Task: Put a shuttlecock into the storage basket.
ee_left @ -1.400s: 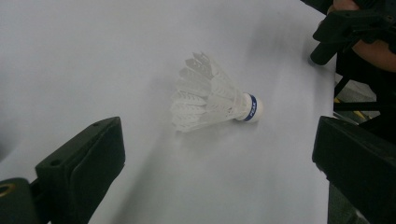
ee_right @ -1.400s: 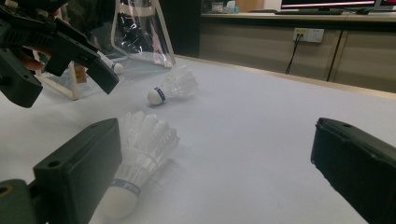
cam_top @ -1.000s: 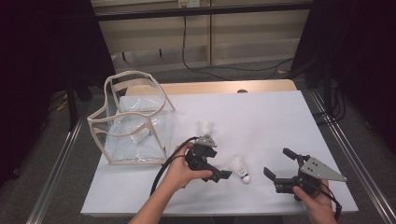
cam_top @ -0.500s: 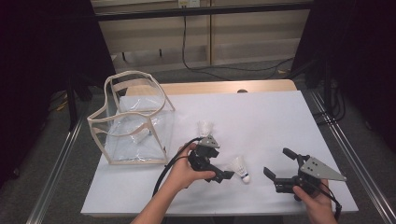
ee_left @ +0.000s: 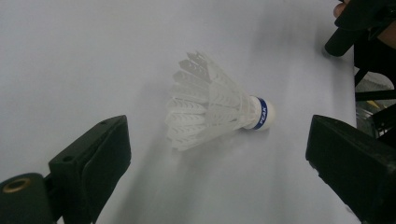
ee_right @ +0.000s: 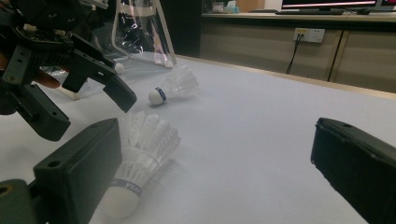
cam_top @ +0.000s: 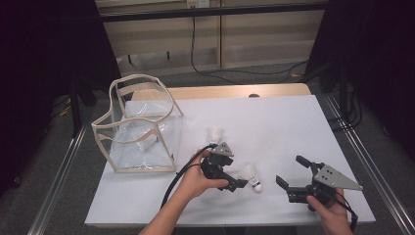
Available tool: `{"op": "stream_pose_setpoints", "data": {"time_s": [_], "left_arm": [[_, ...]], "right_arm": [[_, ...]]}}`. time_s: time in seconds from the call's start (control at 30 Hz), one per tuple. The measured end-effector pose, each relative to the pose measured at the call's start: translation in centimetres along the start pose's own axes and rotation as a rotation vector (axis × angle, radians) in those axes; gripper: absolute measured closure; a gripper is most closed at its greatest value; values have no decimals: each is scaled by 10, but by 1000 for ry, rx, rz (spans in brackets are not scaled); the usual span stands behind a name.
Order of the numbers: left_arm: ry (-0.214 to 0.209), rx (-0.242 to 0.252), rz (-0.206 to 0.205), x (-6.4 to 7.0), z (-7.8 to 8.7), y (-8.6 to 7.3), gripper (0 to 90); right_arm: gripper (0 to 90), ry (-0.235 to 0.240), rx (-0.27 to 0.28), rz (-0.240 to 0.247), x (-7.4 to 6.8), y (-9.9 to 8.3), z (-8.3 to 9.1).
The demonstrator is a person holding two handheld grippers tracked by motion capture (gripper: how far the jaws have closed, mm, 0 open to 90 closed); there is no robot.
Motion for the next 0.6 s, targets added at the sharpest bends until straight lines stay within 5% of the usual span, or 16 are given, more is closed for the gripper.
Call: {"op": "stream_pose_setpoints", "data": {"time_s": [0.6], "left_arm": [[-14,-29,-70,4,-22,0,231]], "right_arm": [[16,-11,0,-7,3,0,1]]}}
Point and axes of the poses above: each handheld gripper's, and its own axes: z roughly backward along the jaws, y roughly out of its top, x roughly to its right, the point moved 9 cm from there along -z, roughly forward along the jaws, and after that the axes turned 7 degrees about -x, right-handed, at the moved point
